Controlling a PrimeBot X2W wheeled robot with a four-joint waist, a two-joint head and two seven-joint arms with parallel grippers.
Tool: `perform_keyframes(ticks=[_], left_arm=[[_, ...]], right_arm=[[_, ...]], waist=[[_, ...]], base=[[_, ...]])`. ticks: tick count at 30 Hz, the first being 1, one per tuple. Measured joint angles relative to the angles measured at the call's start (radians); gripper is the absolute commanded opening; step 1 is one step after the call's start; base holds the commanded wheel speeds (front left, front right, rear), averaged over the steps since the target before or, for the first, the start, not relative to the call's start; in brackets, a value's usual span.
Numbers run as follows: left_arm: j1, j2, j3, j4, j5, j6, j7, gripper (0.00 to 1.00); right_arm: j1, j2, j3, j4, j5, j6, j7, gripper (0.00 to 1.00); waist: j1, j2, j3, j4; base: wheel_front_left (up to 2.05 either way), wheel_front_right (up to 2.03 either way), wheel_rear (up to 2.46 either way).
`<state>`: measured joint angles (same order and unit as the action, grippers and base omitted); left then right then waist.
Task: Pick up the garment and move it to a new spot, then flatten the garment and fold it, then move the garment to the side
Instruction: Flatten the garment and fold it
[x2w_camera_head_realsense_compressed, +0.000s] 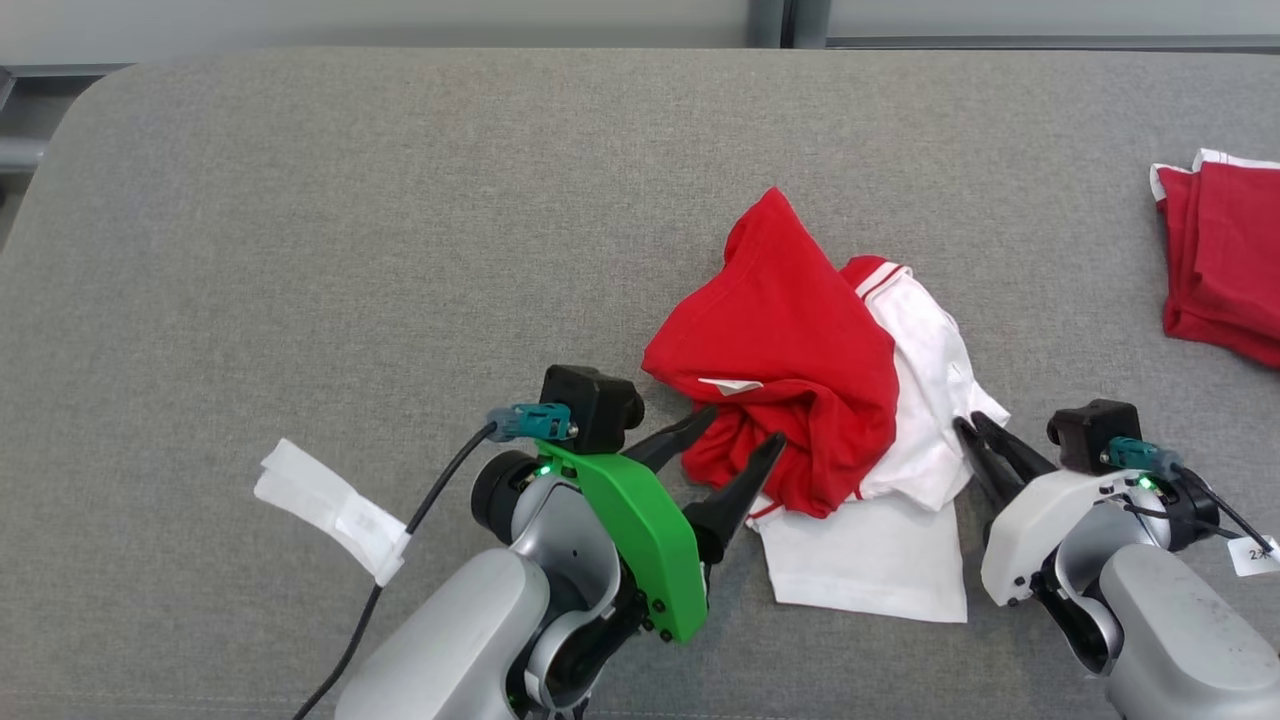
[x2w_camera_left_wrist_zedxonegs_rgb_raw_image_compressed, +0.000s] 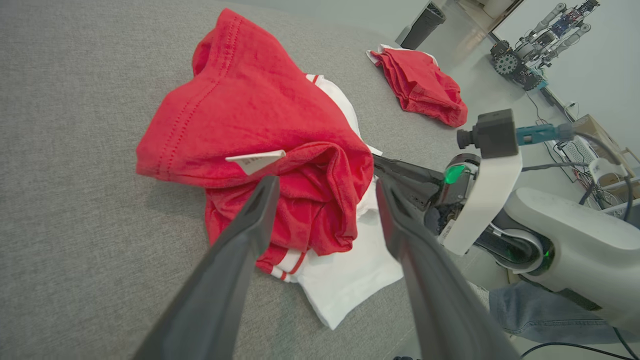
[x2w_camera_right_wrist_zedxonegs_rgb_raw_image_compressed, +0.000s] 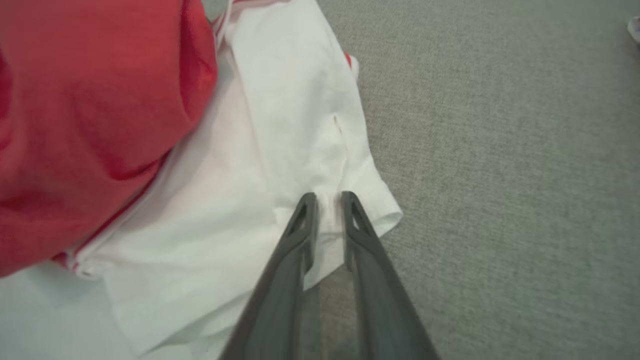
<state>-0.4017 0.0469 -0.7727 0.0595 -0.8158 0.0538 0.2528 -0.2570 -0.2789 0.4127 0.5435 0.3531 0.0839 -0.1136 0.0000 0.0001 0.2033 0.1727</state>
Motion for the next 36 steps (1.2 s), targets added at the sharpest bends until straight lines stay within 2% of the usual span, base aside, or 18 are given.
perform_keyframes(ticks=[2,10,15,26,36], left_arm=[[0.008,0.0,0.001,0.0,-0.003,0.001,-0.005,1.0],[0.014,0.003,0.016,0.0,-0.009,0.004,-0.012,1.0],[0.019,0.005,0.027,0.006,-0.01,0.004,-0.022,1.0],[0.054,0.01,0.04,0.02,-0.035,0.009,-0.042,1.0],[0.064,0.008,0.034,0.025,-0.05,0.008,-0.053,1.0]], right_arm=[[0.0,0.002,-0.014,0.015,0.018,0.003,0.002,0.0],[-0.003,0.001,-0.036,0.029,0.055,0.013,0.009,0.0],[-0.041,-0.024,-0.051,0.001,0.058,0.021,-0.014,0.0],[-0.216,-0.134,-0.059,-0.201,0.035,0.03,-0.042,0.0],[-0.393,-0.184,0.037,-0.342,-0.002,0.04,0.058,0.0]], waist=[[0.0,0.0,0.0,0.002],[0.0,0.0,-0.002,0.007],[0.0,0.0,-0.012,0.005],[0.0,0.0,-0.055,-0.006],[0.0,0.0,-0.086,0.013]], base=[[0.0,0.0,0.0],[0.0,0.0,0.0],[0.0,0.0,0.0],[0.0,0.0,0.0],[0.0,0.0,0.0]])
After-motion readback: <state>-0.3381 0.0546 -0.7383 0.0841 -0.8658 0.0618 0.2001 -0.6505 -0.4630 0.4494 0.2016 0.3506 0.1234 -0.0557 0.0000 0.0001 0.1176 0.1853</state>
